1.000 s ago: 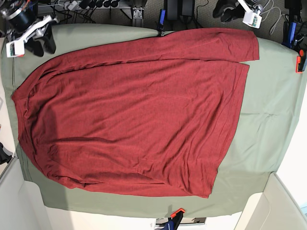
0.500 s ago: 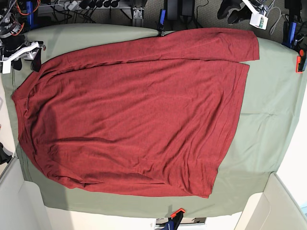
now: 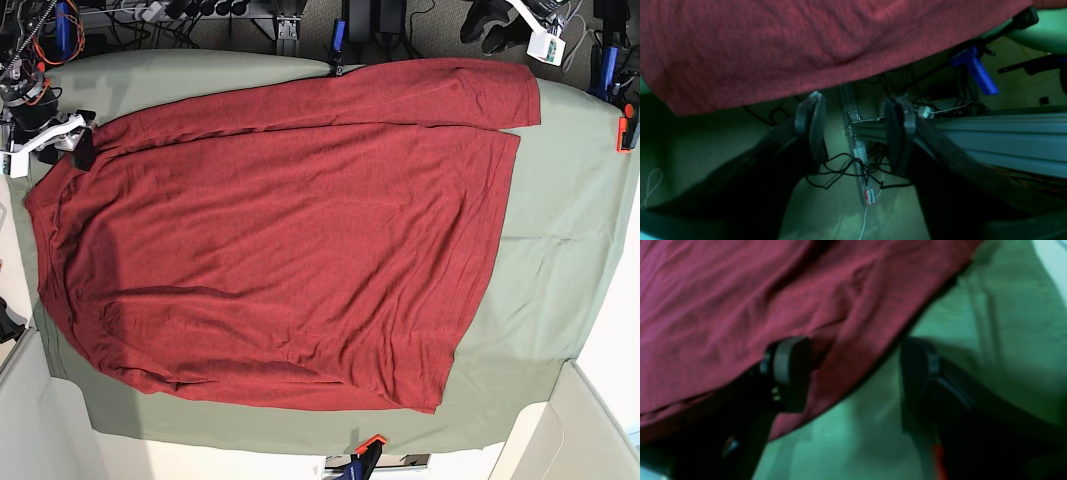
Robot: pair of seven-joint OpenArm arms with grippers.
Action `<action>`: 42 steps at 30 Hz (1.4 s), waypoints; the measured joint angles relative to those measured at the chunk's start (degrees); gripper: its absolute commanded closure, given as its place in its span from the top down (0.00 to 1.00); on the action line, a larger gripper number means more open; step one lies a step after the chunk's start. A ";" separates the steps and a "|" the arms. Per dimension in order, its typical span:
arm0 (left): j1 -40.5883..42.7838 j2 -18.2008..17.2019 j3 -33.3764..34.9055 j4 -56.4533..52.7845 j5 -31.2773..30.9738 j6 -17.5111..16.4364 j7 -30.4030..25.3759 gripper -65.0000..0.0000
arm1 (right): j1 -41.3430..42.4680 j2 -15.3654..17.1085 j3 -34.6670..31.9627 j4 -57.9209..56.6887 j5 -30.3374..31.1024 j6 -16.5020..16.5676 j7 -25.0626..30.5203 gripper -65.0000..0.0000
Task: Fold the T-shirt properly
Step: 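Move both grippers down to the shirt's sleeve-end corners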
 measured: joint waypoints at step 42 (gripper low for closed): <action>-14.43 -4.76 -9.92 -12.39 -3.96 -0.04 5.75 0.67 | 0.63 -0.11 -2.75 -0.33 -1.75 0.50 0.90 0.64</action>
